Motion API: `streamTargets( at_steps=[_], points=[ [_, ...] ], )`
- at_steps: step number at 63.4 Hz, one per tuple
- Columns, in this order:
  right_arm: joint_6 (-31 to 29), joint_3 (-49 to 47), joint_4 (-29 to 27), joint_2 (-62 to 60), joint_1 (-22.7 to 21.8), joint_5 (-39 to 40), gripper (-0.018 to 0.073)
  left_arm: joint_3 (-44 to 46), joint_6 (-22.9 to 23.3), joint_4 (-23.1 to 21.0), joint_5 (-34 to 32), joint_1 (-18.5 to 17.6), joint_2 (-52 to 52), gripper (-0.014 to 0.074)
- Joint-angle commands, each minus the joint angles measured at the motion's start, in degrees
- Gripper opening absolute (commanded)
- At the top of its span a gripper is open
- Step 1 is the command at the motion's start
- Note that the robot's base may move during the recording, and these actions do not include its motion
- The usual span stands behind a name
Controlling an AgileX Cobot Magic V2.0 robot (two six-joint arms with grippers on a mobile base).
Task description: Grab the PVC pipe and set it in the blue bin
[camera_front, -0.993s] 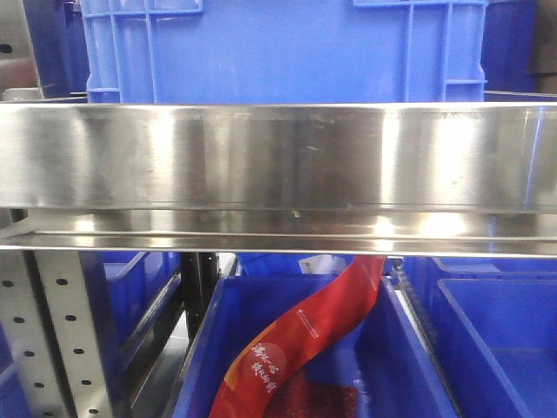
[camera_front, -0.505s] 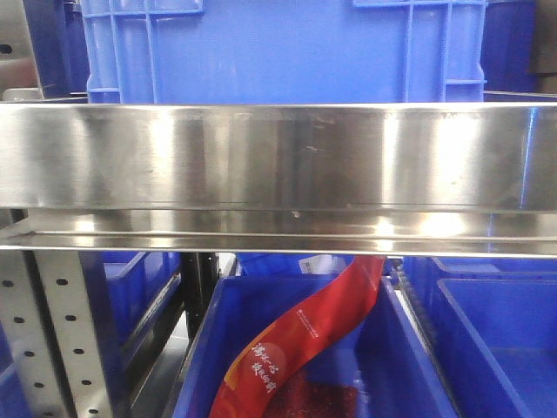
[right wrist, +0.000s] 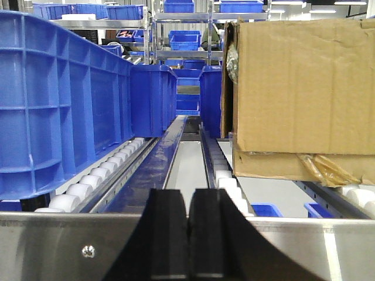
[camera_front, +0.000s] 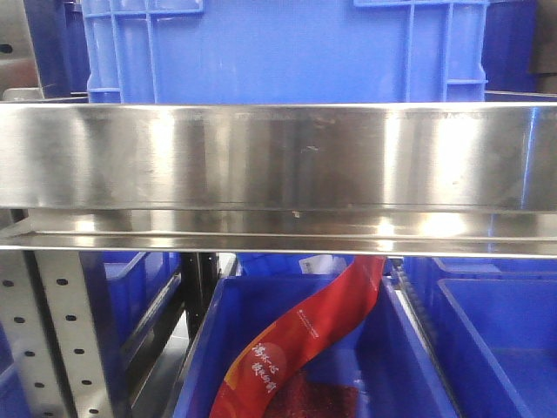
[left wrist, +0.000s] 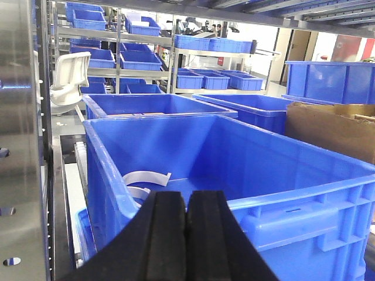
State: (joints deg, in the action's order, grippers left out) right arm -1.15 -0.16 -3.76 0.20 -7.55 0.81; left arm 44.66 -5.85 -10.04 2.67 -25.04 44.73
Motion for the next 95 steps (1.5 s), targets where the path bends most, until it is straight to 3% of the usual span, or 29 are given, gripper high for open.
streamTargets(
  at_steps=[1, 34, 47, 74, 95],
  points=[
    [-0.45, 0.16, -0.03, -0.2, -0.23, 0.6, -0.0169, -0.03, 0.43, -0.34, -1.09, -0.3, -0.35, -0.0111],
    [-0.45, 0.16, -0.03, -0.2, -0.23, 0.75, -0.0169, -2.25, 0.43, -0.12, -2.67, -0.03, -0.8, -0.0111],
    [-0.45, 0.16, -0.03, -0.2, -0.23, 0.75, -0.0169, -13.81, -0.09, 4.7, -6.29, 5.38, -5.99, -0.0111],
    [-0.45, 0.16, -0.03, -0.2, -0.23, 0.95, -0.0169, -31.39, -0.09, 4.81, -0.47, 20.8, -26.08, -0.0111],
    [-0.45, 0.16, -0.03, -0.2, -0.23, 0.95, -0.0169, -42.71, 0.02, 6.6, -0.45, 21.77, -40.62, -0.0111]
  ],
)
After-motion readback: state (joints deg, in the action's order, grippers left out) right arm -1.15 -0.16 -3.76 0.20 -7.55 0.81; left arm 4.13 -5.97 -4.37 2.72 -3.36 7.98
